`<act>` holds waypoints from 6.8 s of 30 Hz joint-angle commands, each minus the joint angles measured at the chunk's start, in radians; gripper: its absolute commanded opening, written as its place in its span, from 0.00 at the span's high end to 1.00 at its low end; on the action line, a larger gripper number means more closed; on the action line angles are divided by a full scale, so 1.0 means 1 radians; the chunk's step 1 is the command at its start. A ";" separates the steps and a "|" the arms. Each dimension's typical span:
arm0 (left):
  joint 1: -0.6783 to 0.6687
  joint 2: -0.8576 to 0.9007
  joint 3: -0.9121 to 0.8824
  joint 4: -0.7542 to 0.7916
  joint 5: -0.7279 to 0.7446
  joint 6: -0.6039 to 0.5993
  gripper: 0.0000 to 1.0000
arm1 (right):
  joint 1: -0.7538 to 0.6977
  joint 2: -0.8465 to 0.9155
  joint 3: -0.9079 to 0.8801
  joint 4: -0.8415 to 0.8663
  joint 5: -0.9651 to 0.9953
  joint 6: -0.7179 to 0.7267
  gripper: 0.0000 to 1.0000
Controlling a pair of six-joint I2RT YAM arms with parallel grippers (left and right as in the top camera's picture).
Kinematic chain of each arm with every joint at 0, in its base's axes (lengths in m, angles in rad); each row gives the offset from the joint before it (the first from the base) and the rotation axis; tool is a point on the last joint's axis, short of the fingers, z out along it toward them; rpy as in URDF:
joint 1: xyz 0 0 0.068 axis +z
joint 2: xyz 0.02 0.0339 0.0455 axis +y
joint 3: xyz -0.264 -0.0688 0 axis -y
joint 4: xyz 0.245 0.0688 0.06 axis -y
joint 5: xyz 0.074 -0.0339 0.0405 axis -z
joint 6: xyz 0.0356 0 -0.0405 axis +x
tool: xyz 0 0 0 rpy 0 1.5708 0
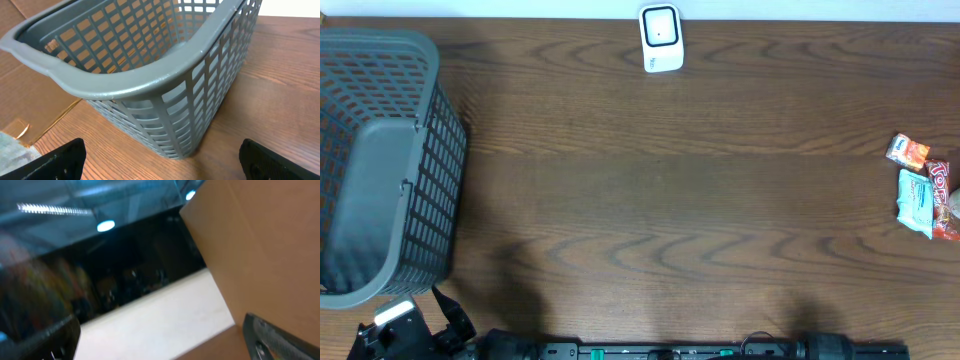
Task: Scan the item barcode
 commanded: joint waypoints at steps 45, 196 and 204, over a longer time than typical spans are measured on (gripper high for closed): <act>0.003 -0.007 0.001 0.000 -0.005 0.013 0.02 | 0.005 -0.126 -1.398 0.767 0.095 0.252 0.01; 0.078 -0.007 -0.131 0.312 0.134 0.058 0.02 | 0.214 -0.124 -1.420 0.767 -0.100 -0.493 0.01; 0.147 -0.007 -0.413 0.864 0.545 0.058 0.02 | 0.214 -0.124 -1.420 0.767 -0.100 -0.493 0.01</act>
